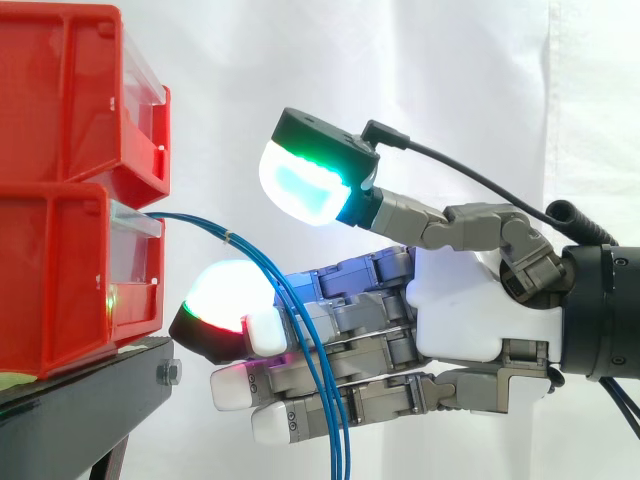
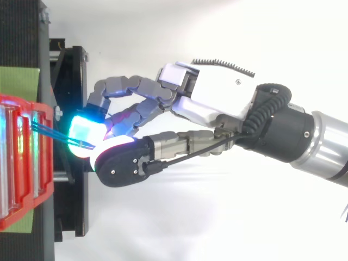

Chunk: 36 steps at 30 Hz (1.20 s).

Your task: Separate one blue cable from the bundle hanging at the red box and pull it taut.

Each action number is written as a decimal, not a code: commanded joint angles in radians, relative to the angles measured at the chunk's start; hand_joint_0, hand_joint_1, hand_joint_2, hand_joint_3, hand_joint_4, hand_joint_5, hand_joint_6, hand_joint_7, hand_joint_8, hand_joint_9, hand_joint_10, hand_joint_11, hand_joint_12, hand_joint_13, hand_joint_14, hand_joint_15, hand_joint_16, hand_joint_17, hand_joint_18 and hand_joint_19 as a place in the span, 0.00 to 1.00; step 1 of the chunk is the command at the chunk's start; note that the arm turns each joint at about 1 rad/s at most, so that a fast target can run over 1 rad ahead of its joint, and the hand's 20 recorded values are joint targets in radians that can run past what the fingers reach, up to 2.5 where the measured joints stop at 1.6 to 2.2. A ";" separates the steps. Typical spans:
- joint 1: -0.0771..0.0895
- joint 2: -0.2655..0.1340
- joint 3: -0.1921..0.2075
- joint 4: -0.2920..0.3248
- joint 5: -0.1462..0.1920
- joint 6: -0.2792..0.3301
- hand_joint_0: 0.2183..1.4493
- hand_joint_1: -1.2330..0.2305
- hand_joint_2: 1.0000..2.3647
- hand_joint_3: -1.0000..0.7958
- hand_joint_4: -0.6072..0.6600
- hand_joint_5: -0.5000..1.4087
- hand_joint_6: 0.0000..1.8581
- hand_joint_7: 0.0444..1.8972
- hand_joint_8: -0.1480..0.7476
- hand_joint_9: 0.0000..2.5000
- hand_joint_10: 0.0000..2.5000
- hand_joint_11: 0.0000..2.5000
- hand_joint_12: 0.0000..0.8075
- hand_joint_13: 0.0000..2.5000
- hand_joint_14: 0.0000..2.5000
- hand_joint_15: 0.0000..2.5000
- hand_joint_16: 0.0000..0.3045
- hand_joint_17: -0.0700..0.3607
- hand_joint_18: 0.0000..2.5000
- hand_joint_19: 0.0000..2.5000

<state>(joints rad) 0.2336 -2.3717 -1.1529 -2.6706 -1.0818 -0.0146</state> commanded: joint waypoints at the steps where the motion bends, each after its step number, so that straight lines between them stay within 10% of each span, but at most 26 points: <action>1: -0.002 0.000 -0.001 0.001 -0.004 0.001 0.35 0.44 0.01 0.33 0.62 0.21 0.27 0.64 0.50 0.38 0.01 0.26 0.40 0.36 0.01 0.21 0.13 0.38 0.24 0.19; 36: 0.023 -0.001 -0.002 0.003 0.003 0.007 0.37 0.36 0.01 0.34 0.49 0.15 0.49 0.46 0.50 0.40 0.01 0.34 0.40 0.38 0.01 0.22 0.14 0.39 0.27 0.20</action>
<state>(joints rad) 0.2548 -2.3726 -1.1543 -2.6676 -1.0787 -0.0091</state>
